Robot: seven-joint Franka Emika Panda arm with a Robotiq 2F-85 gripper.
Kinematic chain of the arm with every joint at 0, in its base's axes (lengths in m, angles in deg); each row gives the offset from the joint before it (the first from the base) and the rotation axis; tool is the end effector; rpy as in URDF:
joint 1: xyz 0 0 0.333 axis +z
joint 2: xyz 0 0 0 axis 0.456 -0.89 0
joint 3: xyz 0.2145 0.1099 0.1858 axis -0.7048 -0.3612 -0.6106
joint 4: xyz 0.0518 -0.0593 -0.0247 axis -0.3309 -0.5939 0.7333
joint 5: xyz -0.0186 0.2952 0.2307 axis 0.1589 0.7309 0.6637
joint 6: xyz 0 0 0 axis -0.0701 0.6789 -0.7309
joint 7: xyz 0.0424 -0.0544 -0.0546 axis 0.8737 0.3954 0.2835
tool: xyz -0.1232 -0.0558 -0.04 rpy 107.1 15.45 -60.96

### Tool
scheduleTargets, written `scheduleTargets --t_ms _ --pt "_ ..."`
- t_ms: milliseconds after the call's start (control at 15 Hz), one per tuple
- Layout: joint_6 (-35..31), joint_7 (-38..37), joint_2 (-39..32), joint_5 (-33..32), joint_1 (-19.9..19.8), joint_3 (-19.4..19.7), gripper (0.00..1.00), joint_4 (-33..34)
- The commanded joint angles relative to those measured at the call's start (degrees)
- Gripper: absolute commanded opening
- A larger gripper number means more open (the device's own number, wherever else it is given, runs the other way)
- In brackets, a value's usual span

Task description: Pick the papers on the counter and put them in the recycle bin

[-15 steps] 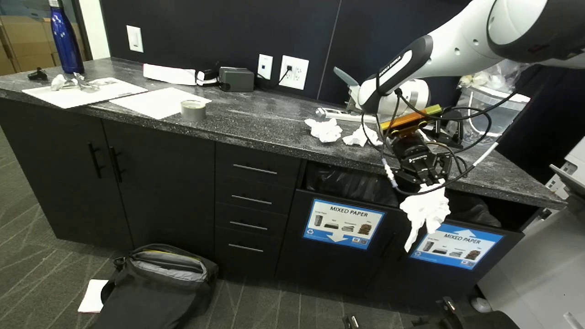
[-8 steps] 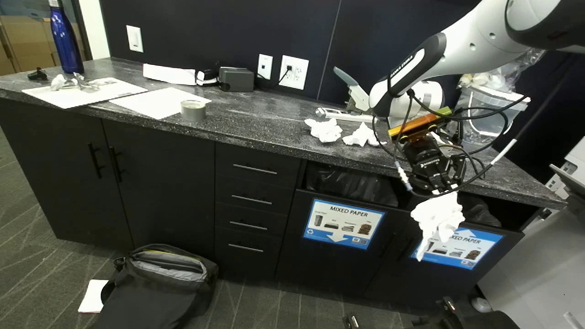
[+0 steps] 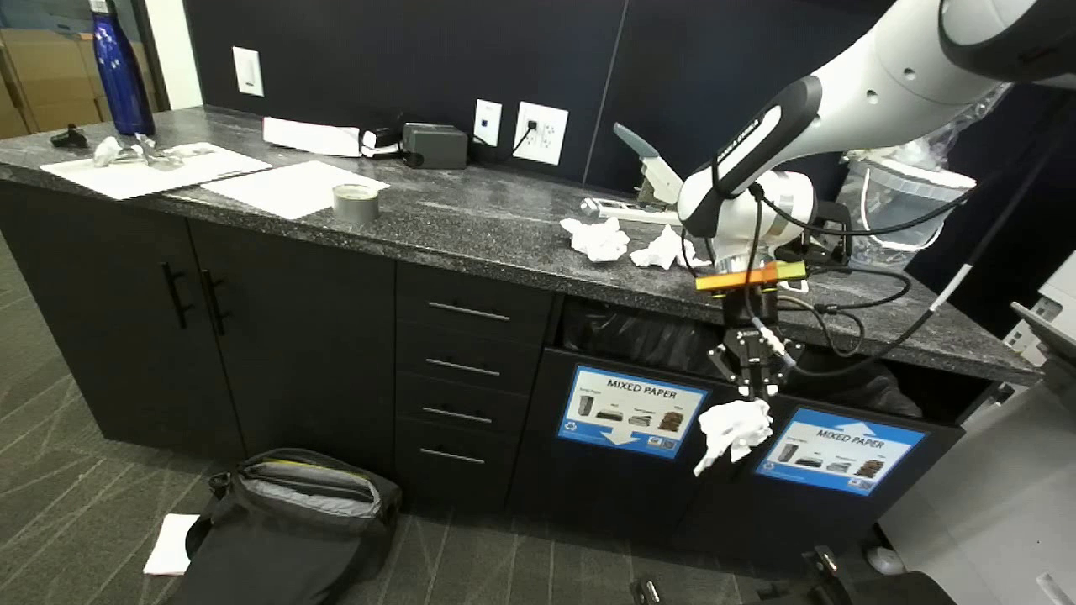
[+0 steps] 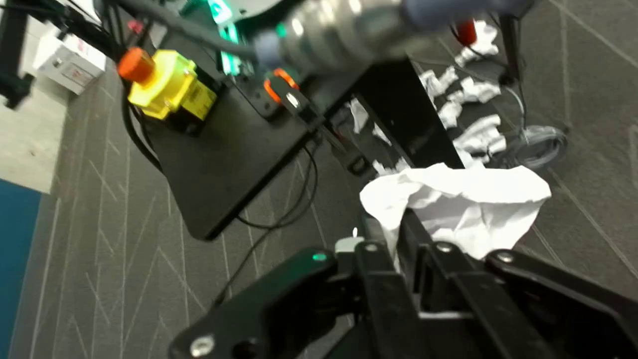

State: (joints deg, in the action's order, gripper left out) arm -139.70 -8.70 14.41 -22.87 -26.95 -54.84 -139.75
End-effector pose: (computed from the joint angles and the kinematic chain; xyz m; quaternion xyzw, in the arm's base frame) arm 0.4896 -0.1111 0.1507 0.8275 -0.3608 -0.4069 0.1395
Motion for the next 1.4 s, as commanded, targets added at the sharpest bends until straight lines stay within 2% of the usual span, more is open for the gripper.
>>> scheduleTargets --t_ms 0,267,533,867,1067,1333 --pt "-14.21 -0.27 3.91 0.83 -0.66 -0.87 0.14 -6.68" --pt "-29.76 2.00 5.65 3.14 -1.13 -2.11 0.14 -11.94" --pt "-44.97 4.65 7.37 -0.97 1.53 -2.23 0.14 -18.14" --pt "-57.14 7.63 9.77 -6.80 5.07 -2.58 0.14 -23.36" --pt "-62.64 8.08 11.87 -12.46 7.94 -1.28 0.14 -26.08" --pt "-73.42 10.03 16.39 -18.17 9.43 -0.09 0.14 -31.97"
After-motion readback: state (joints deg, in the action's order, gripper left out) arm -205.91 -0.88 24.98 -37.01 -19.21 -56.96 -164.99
